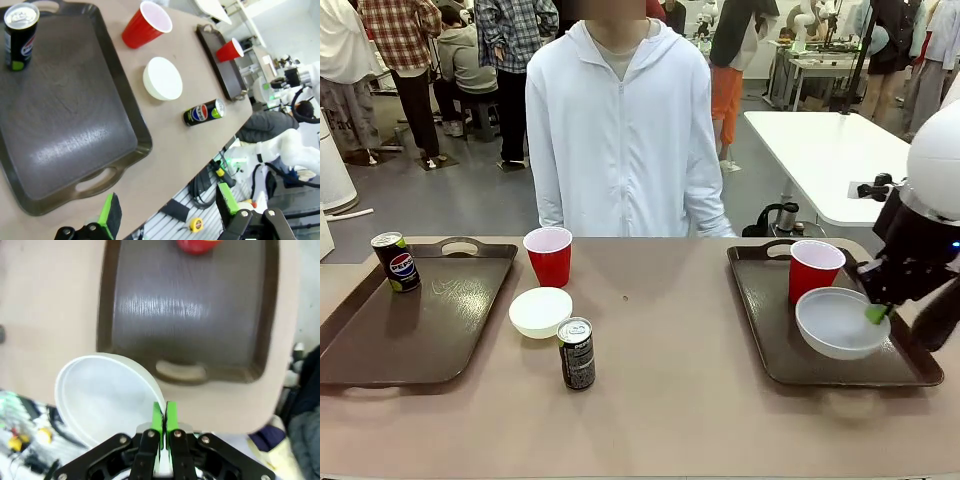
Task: Prepare tableware on both trays.
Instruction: Pick up a Picnic Bowl from the table and place it on a Handle tray.
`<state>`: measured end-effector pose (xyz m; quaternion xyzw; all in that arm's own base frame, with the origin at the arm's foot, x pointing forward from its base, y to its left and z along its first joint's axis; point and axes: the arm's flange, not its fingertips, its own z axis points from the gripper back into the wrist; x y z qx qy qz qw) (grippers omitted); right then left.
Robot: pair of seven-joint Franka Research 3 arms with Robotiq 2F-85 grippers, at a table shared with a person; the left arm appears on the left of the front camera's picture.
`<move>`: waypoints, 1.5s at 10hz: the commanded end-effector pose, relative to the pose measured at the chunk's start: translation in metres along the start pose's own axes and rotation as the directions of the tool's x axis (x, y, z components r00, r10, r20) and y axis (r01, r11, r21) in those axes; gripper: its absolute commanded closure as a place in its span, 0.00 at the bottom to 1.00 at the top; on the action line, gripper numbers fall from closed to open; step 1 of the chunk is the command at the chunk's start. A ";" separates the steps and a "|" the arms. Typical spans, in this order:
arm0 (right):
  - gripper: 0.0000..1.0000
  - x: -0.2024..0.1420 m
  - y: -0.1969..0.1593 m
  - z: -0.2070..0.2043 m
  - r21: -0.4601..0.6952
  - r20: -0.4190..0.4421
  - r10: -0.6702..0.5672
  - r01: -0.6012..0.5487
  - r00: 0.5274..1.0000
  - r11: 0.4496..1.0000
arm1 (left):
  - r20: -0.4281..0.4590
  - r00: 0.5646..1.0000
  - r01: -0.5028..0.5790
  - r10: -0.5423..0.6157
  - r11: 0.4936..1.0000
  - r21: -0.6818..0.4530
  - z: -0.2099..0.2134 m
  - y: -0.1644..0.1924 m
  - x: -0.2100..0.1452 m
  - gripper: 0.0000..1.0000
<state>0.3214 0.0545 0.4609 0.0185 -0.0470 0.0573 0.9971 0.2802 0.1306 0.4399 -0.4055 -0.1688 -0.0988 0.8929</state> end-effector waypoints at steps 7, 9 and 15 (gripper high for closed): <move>0.98 0.066 -0.017 -0.079 0.102 0.042 -0.088 0.083 0.995 0.991 | 0.006 1.000 0.003 -0.003 1.000 -0.007 0.001 0.000 0.000 0.00; 0.98 0.076 -0.019 -0.089 0.106 0.043 -0.103 0.098 0.994 0.990 | 0.006 1.000 0.003 -0.003 1.000 -0.007 0.001 0.000 0.000 0.00; 0.98 0.097 -0.031 -0.117 0.080 0.011 -0.167 0.165 0.986 0.983 | 0.006 1.000 0.003 -0.003 1.000 -0.007 0.001 0.000 0.000 0.00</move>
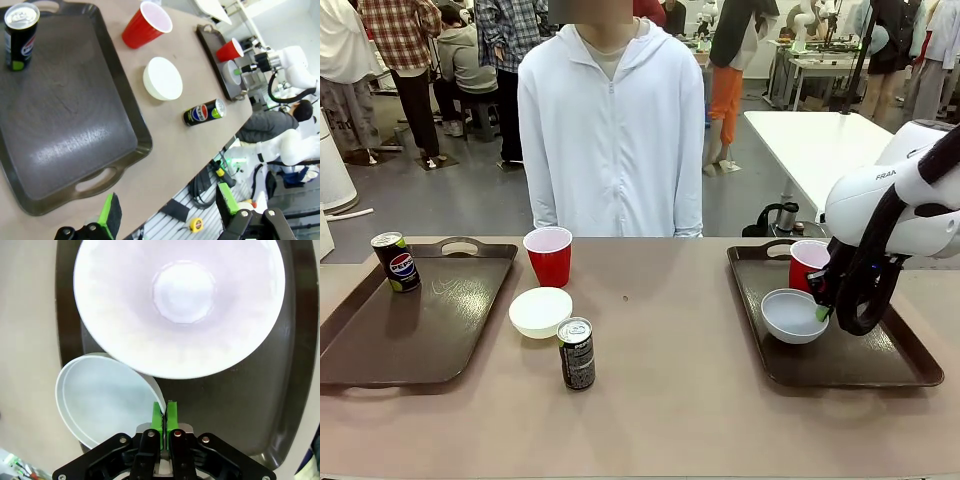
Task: Prepare tableware on both trays.
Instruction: Pick up a Picnic Bowl from the table and place it on a Handle tray.
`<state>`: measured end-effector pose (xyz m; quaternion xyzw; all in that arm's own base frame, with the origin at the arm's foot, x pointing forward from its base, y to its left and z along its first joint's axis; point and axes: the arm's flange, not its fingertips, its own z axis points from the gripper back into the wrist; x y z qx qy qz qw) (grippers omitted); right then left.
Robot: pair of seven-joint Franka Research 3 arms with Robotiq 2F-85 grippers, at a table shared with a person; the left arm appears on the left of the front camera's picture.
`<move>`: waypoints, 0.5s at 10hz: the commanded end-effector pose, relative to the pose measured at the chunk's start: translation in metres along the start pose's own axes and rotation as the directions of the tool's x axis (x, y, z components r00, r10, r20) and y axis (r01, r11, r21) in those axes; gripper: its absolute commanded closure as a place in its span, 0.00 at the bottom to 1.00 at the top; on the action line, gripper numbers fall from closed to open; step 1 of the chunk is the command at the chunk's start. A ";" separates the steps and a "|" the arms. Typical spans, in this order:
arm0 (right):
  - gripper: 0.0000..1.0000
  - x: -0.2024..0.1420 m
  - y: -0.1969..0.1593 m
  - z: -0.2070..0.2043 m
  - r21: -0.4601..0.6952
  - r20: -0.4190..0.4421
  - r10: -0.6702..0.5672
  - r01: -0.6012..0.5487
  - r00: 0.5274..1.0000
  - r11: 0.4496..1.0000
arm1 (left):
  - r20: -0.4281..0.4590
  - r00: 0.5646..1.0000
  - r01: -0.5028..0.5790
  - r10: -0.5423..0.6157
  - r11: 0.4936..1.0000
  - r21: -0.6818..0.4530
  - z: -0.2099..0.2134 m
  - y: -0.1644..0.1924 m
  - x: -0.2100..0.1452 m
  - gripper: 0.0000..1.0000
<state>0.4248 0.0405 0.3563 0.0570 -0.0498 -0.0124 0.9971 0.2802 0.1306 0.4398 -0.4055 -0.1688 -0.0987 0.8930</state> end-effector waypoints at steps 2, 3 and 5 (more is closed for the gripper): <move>0.98 0.006 -0.002 -0.004 0.002 -0.010 -0.021 0.021 1.000 1.000 | 0.006 1.000 0.004 -0.003 1.000 -0.007 0.001 0.000 0.000 0.00; 0.37 0.002 -0.001 0.000 0.003 -0.013 -0.014 0.014 1.000 1.000 | 0.006 1.000 0.004 -0.003 1.000 -0.007 0.001 0.000 0.000 0.00; 0.00 -0.007 0.002 0.016 -0.006 -0.016 -0.012 0.012 1.000 1.000 | 0.006 1.000 0.004 -0.003 1.000 -0.007 0.001 0.000 0.000 0.00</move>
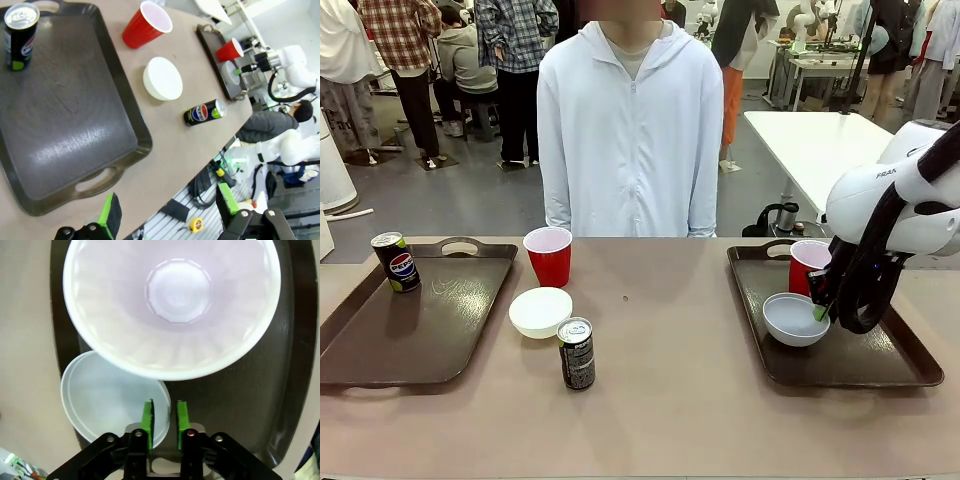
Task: Prepare tableware on both trays.
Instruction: Pick up a Picnic Bowl from the table and place it on a Handle tray.
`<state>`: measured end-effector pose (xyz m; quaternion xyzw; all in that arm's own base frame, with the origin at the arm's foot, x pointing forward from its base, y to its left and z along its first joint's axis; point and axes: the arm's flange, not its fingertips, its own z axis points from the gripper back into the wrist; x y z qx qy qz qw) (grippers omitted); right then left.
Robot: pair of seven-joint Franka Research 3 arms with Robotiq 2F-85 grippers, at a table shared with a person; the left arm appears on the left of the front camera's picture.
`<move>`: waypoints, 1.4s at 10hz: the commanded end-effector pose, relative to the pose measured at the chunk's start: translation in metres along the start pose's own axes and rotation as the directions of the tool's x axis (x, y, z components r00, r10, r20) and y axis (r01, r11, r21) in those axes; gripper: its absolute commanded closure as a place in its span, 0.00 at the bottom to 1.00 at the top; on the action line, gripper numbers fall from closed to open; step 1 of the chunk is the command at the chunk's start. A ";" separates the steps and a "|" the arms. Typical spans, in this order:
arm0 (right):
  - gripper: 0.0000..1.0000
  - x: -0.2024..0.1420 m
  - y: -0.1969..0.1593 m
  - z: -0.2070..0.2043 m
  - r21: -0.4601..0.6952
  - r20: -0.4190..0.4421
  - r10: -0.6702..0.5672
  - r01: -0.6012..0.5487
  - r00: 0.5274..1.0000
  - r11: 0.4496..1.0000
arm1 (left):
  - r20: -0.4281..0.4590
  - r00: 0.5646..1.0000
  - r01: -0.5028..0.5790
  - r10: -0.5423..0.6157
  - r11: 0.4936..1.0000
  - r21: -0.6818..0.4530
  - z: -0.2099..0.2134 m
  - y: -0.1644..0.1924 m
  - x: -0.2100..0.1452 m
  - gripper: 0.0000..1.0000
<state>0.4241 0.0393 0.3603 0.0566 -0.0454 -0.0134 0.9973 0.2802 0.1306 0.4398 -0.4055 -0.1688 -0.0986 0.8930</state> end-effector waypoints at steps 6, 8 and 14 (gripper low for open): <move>0.00 -0.058 0.021 0.106 -0.130 -0.036 0.004 -0.009 0.999 0.992 | 0.006 1.000 0.004 -0.004 1.000 -0.007 0.001 0.000 0.000 0.00; 0.00 -0.082 0.029 0.132 -0.127 -0.039 -0.002 -0.003 0.999 0.992 | 0.006 1.000 0.004 -0.004 1.000 -0.007 0.001 0.000 0.000 0.00; 0.00 -0.084 0.028 0.136 -0.125 -0.033 0.019 -0.023 0.999 0.992 | 0.006 1.000 0.004 -0.004 1.000 -0.007 0.001 0.000 0.000 0.00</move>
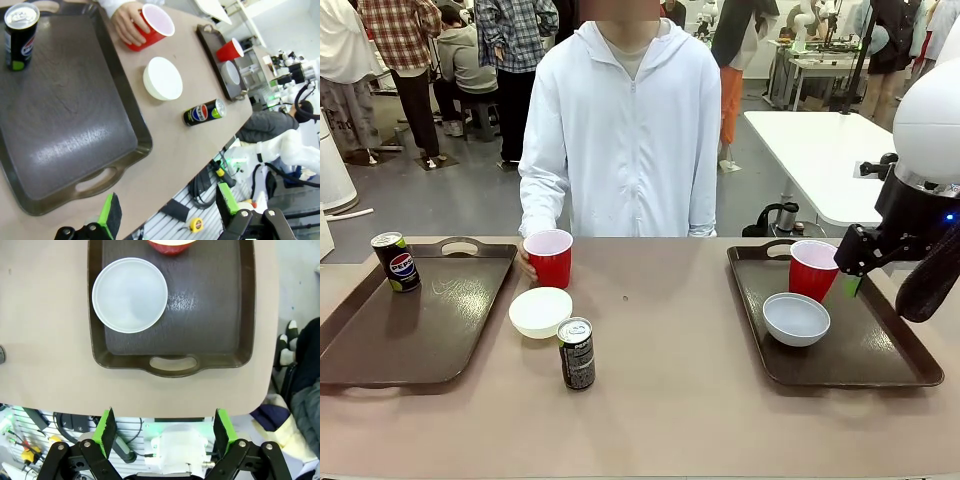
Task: Prepare tableware on both trays.
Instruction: Pick up a Picnic Bowl from the table and place it on a Handle tray.
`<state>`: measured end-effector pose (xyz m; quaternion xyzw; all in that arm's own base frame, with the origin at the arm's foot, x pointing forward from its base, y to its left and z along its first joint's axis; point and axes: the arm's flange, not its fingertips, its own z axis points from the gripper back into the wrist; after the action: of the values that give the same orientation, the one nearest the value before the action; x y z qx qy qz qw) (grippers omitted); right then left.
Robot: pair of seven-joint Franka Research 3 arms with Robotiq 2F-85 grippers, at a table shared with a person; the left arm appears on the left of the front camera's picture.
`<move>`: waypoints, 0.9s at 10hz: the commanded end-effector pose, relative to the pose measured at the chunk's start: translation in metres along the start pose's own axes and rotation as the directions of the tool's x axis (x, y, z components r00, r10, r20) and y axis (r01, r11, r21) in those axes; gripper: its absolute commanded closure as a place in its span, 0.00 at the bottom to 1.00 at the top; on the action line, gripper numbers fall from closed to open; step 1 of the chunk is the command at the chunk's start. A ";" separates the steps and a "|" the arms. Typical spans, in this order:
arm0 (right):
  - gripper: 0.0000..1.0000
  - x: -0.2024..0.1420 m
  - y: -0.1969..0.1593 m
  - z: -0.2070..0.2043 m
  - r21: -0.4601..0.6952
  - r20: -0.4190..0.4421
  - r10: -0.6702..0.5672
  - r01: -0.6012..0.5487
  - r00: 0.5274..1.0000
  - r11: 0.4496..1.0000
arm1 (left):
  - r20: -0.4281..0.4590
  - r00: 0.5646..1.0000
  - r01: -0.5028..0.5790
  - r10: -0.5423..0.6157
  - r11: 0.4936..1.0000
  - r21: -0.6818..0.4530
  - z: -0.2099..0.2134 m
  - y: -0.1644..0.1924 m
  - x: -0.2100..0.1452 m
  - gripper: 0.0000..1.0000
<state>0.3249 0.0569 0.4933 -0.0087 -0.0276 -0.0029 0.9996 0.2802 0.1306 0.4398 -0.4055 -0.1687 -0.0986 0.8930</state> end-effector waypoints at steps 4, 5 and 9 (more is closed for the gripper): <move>0.00 0.003 -0.002 -0.003 0.004 0.003 -0.004 0.004 1.000 1.000 | 0.006 1.000 0.004 -0.004 1.000 -0.007 0.001 0.000 0.000 0.00; 0.00 0.003 -0.002 -0.003 0.004 0.003 -0.004 0.004 1.000 1.000 | 0.006 1.000 0.004 -0.004 1.000 -0.007 0.001 0.000 0.000 0.00; 0.00 -0.012 -0.075 0.023 0.312 -0.041 0.029 -0.015 0.999 0.950 | -0.182 0.983 0.008 0.023 0.986 0.165 0.005 -0.040 0.043 0.00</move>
<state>0.3186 0.0234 0.5030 0.0625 -0.0218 -0.0004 0.9978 0.2937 0.1184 0.4613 -0.3677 -0.1437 -0.1077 0.9124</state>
